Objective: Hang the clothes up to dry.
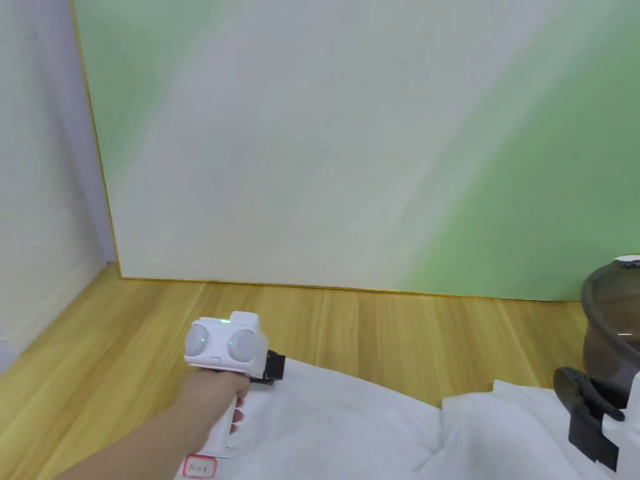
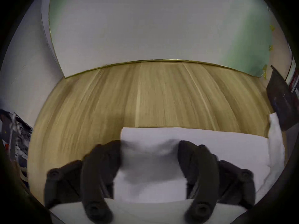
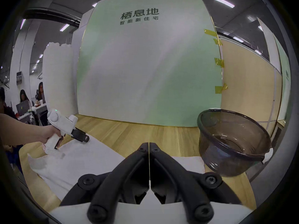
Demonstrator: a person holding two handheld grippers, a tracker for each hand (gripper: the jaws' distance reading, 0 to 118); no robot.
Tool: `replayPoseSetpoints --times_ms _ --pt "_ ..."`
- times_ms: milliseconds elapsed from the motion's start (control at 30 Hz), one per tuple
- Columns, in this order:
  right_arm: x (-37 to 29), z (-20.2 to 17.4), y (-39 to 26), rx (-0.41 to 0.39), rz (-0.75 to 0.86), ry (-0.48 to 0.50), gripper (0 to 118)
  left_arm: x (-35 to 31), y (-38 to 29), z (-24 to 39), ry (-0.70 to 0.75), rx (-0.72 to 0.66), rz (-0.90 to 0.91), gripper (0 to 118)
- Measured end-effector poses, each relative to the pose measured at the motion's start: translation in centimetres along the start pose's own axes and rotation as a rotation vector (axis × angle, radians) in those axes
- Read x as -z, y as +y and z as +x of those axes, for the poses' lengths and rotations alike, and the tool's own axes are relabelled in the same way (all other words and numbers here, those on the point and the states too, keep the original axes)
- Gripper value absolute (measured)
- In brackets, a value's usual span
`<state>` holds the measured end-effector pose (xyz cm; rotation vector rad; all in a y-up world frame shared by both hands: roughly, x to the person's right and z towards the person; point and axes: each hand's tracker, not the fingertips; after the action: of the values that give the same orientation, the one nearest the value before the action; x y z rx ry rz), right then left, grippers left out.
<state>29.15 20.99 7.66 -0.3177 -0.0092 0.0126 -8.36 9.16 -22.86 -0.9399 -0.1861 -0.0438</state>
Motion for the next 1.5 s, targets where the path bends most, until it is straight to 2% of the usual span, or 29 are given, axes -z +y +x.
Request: replayPoseSetpoints --times_ms 33,67,100,133,167,267,400,533,567,633,667,733,800,967,1033,1133,1267,1333,1400,1467,1500 --pt "0.1 0.1 0.0 0.006 0.0 0.001 0 0.1 0.2 0.0 0.032 0.012 0.007 26" --pt "0.2 0.2 -0.1 0.012 -0.001 0.0 0 0.0 0.1 0.1 0.027 0.022 0.014 26" --pt "0.4 0.3 -0.1 0.02 -0.001 0.001 0 0.0 0.2 0.1 -0.021 0.041 0.006 18" --pt "0.5 0.3 -0.2 0.026 -0.001 0.002 0 -0.1 0.1 0.2 -0.01 0.045 -0.003 7" --pt "0.7 0.3 -0.2 0.031 -0.005 0.001 0 -0.6 -0.2 0.5 0.047 0.069 -0.002 7" --pt "1.3 0.6 0.1 0.056 -0.019 -0.011 0 -1.0 -0.9 0.5 0.061 0.108 0.003 7" --pt "2.7 1.4 1.9 0.008 -0.09 -0.092 0 -2.3 -1.8 -1.1 0.07 0.066 -0.035 7" --pt "5.6 2.6 3.9 -0.029 -0.189 -0.076 2 -3.2 -3.3 -3.9 0.103 0.073 -0.022 7" --pt "6.6 2.8 4.4 -0.014 -0.206 -0.076 24 -3.5 -3.5 -4.6 0.117 0.055 -0.021 7" --pt "8.7 3.4 5.2 -0.013 -0.256 -0.059 97 -3.9 -3.9 -6.1 0.127 0.035 -0.023 7" --pt "9.9 3.6 5.6 -0.001 -0.291 -0.039 118 -4.0 -4.0 -6.7 0.131 0.03 -0.029 7" --pt "11.9 3.6 6.3 0.018 -0.277 -0.039 116 -4.5 -4.4 -7.4 0.134 0.033 -0.029 7" --pt "15.2 3.7 6.8 0.046 -0.367 -0.031 116 -4.5 -4.6 -7.9 0.127 0.021 -0.025 7" --pt "22.7 4.7 5.4 0.185 -0.53 -0.04 115 -4.8 -4.7 -6.2 0.135 0.055 -0.012 7" --pt "25.2 5.4 3.8 0.181 -0.625 -0.096 114 -4.7 -4.6 -5.8 0.132 0.063 -0.008 7" --pt "28.0 6.6 1.3 0.126 -0.697 -0.175 110 -4.6 -4.2 -5.8 0.116 0.064 -0.009 7" --pt "30.0 8.4 -0.4 0.148 -0.733 -0.202 82 -4.5 -4.0 -6.2 0.09 0.058 -0.012 7" --pt "30.4 8.8 -0.6 0.159 -0.726 -0.196 73 -4.6 -4.0 -6.2 0.082 0.059 -0.01 7" --pt "30.4 8.7 -1.0 0.162 -0.734 -0.164 61 -4.5 -4.0 -6.4 0.077 0.057 -0.005 7" --pt "30.2 8.3 -1.0 0.13 -0.7 -0.145 55 -4.5 -4.0 -6.3 0.076 0.06 -0.003 7" --pt "30.2 8.2 -1.0 0.12 -0.688 -0.113 46 -4.5 -4.0 -6.4 0.077 0.065 -0.004 7"
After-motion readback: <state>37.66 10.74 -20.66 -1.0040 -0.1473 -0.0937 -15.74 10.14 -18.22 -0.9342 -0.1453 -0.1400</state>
